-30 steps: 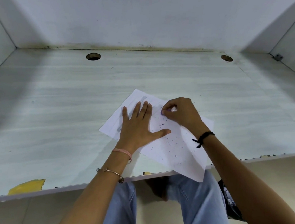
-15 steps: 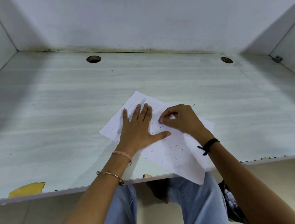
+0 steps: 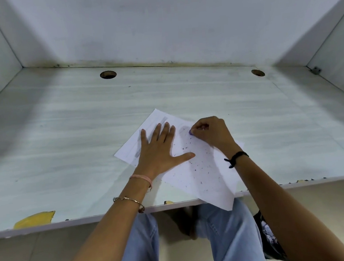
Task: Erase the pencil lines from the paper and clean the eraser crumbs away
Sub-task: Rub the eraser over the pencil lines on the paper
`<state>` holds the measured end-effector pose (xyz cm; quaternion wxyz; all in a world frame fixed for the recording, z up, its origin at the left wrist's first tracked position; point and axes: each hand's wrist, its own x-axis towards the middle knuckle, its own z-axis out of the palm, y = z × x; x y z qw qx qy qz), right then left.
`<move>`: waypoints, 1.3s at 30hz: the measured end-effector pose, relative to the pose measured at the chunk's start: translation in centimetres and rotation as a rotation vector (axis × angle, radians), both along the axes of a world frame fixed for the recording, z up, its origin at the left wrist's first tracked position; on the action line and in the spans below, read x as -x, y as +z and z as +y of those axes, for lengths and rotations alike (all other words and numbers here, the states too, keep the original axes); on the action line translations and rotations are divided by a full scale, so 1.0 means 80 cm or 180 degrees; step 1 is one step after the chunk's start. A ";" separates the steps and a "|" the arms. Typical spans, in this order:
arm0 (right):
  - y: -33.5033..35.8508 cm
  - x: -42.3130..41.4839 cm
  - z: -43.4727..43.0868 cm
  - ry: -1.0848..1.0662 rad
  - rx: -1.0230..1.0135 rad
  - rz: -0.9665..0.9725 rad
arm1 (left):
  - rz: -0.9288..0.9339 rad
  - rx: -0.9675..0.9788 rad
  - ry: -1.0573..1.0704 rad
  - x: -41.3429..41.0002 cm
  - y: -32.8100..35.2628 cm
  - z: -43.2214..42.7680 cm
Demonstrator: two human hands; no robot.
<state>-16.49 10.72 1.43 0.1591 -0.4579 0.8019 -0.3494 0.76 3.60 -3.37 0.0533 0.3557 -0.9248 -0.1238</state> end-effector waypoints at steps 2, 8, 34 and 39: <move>0.001 -0.001 0.013 -0.0181 0.0280 -0.0389 | -0.0037 -0.0031 -0.0040 -0.003 -0.001 0.004; -0.011 0.000 0.042 -0.0167 0.0487 -0.0370 | -0.0100 0.0108 0.0142 -0.006 -0.003 0.018; -0.004 -0.035 0.005 0.0353 0.0081 0.0335 | 0.0066 0.0371 0.0076 0.030 -0.018 -0.004; 0.001 -0.004 -0.004 -0.0107 0.0086 0.0452 | 0.0153 0.0267 0.0114 0.029 -0.017 -0.004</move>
